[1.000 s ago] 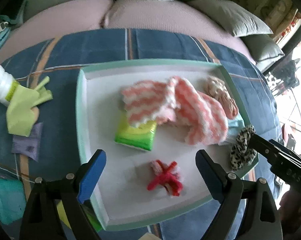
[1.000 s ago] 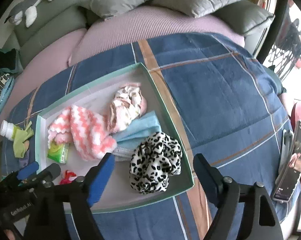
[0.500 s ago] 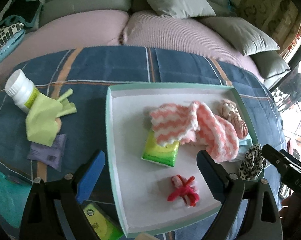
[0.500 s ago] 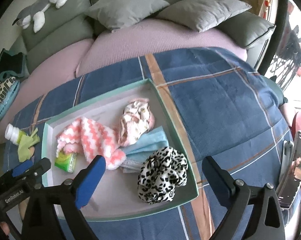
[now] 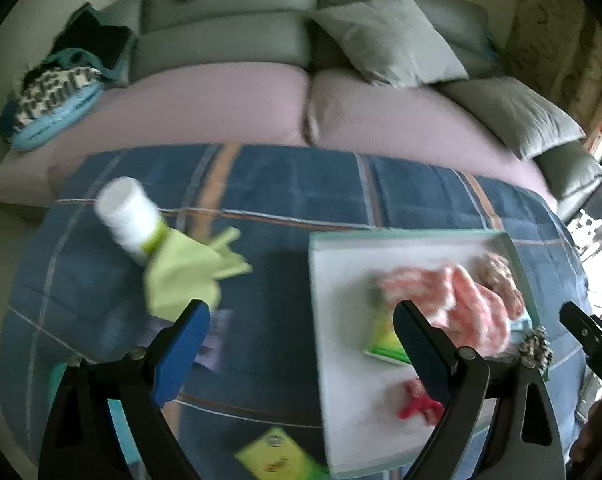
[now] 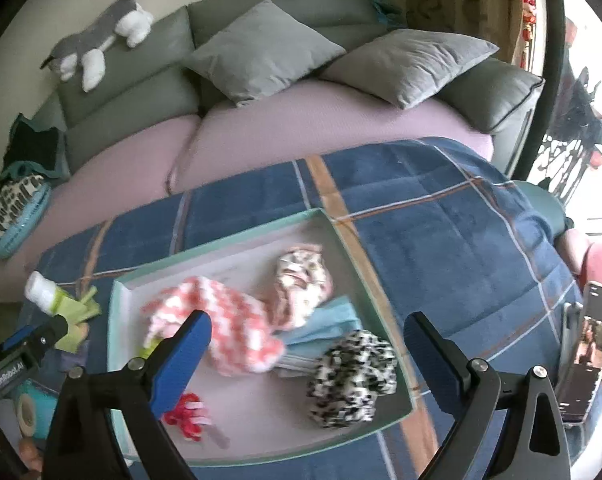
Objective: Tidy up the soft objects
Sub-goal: 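Move both tools back toward the glove and purple packet beside the pill bottle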
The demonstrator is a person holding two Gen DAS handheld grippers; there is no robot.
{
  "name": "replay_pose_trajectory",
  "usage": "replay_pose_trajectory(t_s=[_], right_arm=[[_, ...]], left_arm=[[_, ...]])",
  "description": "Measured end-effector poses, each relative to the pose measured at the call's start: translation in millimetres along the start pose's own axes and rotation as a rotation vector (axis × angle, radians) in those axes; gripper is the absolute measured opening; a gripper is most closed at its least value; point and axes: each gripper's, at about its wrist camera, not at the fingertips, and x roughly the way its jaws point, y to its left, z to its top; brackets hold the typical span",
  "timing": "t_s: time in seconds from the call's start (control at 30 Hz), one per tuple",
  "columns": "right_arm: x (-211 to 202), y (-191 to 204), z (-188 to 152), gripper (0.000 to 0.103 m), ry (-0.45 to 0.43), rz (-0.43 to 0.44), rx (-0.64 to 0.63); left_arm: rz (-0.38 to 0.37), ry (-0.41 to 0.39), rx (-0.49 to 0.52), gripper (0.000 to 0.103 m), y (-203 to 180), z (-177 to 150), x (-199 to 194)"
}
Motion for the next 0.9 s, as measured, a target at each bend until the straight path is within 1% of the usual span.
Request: replay_pose_trajectory(t_s=[0.17,0.3,0.37,0.5,0.57,0.7,0.9], right_arm=[[0.0,18.4,-1.4,0.098,-0.017,0.004,-0.032],[2.4,36.1,-3.5,0.098,-0.007,0.038,-0.050],[4.2,49.1,-5.8,0.098,0.002,0.053,-0.071],[9.0,81.3,-12.7,0.098,0.024,0.110,-0.135],[13.2,96.8,-16.8,0.098,0.044,0.141,-0.160],[19.6,119.0,-25.5,0.098,0.080,0.183,-0.192],[25.2,152.6,-39.9,0.098,0.121,0.213,-0.263]], left_arm=[[0.102,-0.016,-0.084,0.093,37.3,4.1,-9.8],[0.121,-0.021,-0.169,0.093,67.4,2.1,-17.9],[0.133,-0.021,-0.194,0.093,78.9,1.6,-20.3],[0.191,-0.023,-0.242,0.093,102.7,-2.9,-27.9],[0.208,-0.022,-0.264,0.093,114.1,-4.8,-30.0],[0.246,0.003,-0.310,0.093,138.4,-11.1,-32.3],[0.301,0.051,-0.347,0.093,164.6,-21.8,-28.7]])
